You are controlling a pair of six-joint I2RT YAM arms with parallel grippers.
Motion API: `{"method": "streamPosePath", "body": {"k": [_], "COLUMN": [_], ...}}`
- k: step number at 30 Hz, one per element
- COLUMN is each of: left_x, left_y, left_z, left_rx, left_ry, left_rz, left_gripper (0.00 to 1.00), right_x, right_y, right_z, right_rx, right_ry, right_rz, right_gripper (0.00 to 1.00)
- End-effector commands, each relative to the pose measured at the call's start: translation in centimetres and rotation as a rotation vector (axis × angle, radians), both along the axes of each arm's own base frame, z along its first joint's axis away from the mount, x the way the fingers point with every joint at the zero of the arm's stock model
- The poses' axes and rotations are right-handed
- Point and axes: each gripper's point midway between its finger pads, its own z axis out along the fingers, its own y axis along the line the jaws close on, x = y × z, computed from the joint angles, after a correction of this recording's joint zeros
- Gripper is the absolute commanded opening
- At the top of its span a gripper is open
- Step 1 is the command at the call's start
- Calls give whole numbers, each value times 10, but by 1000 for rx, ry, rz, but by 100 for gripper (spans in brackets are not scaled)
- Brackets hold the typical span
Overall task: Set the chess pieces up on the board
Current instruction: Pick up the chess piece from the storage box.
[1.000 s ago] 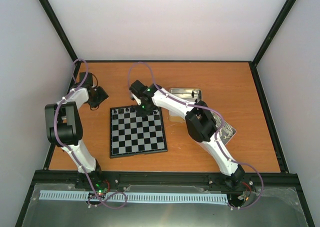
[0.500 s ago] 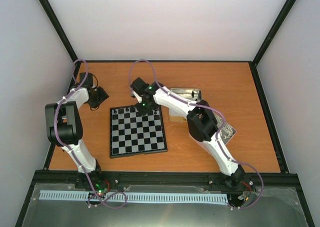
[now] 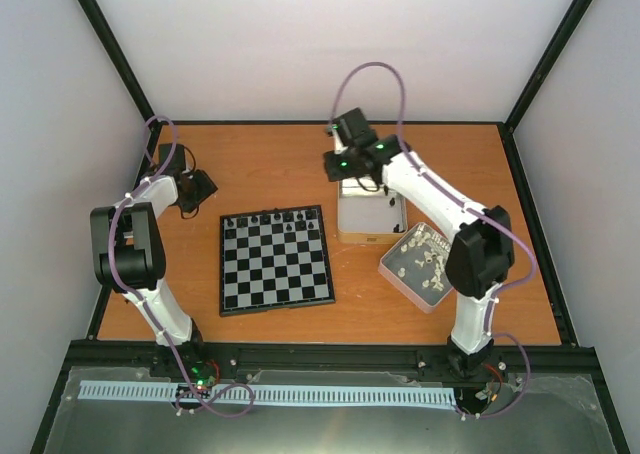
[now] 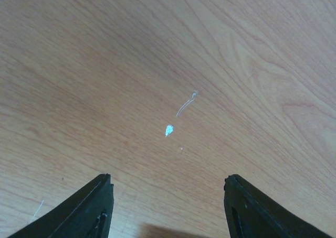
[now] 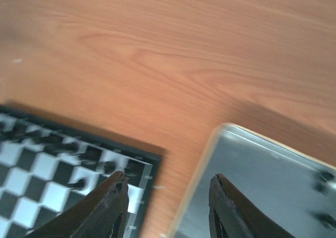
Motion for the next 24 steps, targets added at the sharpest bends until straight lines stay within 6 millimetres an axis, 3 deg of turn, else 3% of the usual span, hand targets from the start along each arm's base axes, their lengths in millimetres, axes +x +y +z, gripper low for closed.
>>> {"method": "streamPosePath", "body": {"k": [1,8,14,20,24], "left_x": [14,17,10,-9,-23], "left_y": [7,11,9,6,0], "left_z": [22,52,78,108,113], "left_rx": [23,39,70,101,113], "left_ry": [-86,-176,-277,-362,-401], "left_rz": [10,47,13,-2,-42], "left_gripper": [59,59,59,60,60], "right_x": [17,10,18,23,27], "right_y": [-65,-139,-184,-188,-181], "right_z": [-23,-52,-50,-49,-72], "right_rx": [3,-62,-73,-39,-57], "right_ry": [53,168,132,142,206], "right_rz": [-232,-373,-563,-599,-577], "right_gripper": [43,43,38,33,29]}}
